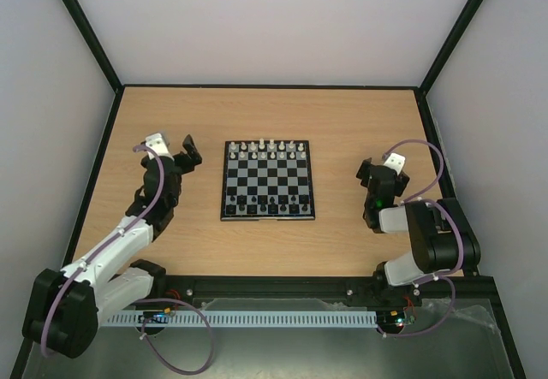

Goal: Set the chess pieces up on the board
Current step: Reset both arms

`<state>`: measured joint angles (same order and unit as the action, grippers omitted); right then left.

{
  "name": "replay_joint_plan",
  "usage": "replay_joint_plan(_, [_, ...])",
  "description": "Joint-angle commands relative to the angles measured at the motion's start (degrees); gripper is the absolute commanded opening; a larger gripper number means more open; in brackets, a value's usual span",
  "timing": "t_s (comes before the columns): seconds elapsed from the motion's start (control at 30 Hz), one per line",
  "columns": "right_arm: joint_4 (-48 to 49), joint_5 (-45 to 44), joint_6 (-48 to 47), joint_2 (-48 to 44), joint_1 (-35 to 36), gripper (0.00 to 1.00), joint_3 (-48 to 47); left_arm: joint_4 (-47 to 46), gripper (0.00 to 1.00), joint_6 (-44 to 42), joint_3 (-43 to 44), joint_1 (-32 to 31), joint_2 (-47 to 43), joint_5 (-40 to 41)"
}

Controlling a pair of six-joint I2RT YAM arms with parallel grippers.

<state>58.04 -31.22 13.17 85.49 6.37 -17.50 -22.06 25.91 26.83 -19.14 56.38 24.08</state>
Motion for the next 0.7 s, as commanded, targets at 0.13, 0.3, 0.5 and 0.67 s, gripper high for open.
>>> replay_joint_plan(0.13, [9.47,4.23,-2.09,-1.56,-0.13,0.99,3.55,-14.14,0.99,-6.97,-5.65,1.29,0.78,-0.10])
replay_joint_plan(0.3, [11.67,4.33,-2.07,-2.14,-0.13,0.99,5.06,-18.35,0.99,-8.05,-6.87,1.52,4.16,2.41])
replay_joint_plan(0.5, [18.74,4.96,-2.30,-3.61,-0.18,0.99,9.72,-24.85,0.99,-9.59,-6.79,1.71,12.19,3.97])
replay_joint_plan(0.67, [23.35,9.34,-4.68,-1.39,-0.08,0.99,11.31,-28.35,1.00,-10.76,-5.56,1.99,17.52,1.55])
